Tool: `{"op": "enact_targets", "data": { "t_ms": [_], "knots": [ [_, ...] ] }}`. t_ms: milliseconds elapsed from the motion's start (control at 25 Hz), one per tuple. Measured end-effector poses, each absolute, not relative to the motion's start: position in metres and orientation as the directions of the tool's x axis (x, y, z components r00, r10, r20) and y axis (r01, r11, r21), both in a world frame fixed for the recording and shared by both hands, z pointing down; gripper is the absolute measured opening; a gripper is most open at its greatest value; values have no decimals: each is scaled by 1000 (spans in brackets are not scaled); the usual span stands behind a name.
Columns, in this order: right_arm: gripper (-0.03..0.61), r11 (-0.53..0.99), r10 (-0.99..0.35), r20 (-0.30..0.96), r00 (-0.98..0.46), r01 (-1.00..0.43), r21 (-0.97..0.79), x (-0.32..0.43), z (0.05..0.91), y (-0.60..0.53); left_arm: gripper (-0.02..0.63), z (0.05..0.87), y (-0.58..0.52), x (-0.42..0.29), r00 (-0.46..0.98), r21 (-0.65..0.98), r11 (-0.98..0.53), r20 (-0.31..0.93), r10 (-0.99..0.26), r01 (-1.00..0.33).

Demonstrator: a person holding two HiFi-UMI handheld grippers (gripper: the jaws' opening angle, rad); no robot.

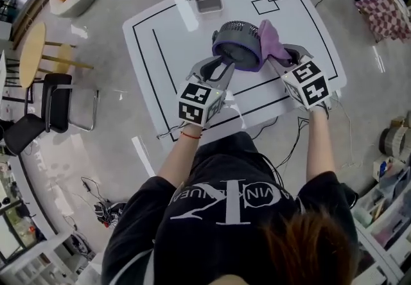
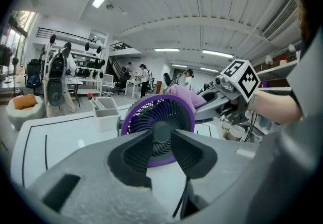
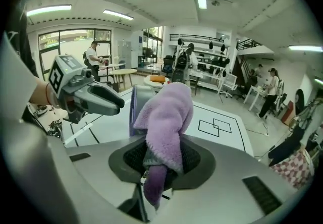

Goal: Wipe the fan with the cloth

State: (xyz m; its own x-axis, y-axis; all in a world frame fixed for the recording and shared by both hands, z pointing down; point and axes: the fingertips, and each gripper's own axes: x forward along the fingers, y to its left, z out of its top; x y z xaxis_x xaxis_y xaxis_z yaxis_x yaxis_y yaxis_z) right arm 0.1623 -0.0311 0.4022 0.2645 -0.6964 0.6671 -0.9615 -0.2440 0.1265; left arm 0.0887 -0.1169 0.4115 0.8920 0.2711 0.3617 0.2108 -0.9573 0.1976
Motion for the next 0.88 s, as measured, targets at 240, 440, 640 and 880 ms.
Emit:
{"op": "enact_targets", "data": {
  "t_ms": [240, 440, 640, 880],
  "knots": [
    [100, -342, -674, 640, 368, -924, 171, 157, 405, -31, 140, 408, -81, 94, 874, 225, -930, 334, 354, 290],
    [101, -368, -666, 636, 390, -913, 175, 155, 409, -29, 143, 398, -73, 102, 886, 304, -910, 281, 369, 282],
    [104, -289, -709, 624, 329, -942, 168, 154, 413, -20, 178, 392, -64, 114, 898, 380, -894, 266, 350, 236],
    [104, -137, -796, 580, 173, -985, 107, 158, 416, -10, 195, 396, -54, 121, 915, 385, -906, 275, 296, 178]
  ]
}}
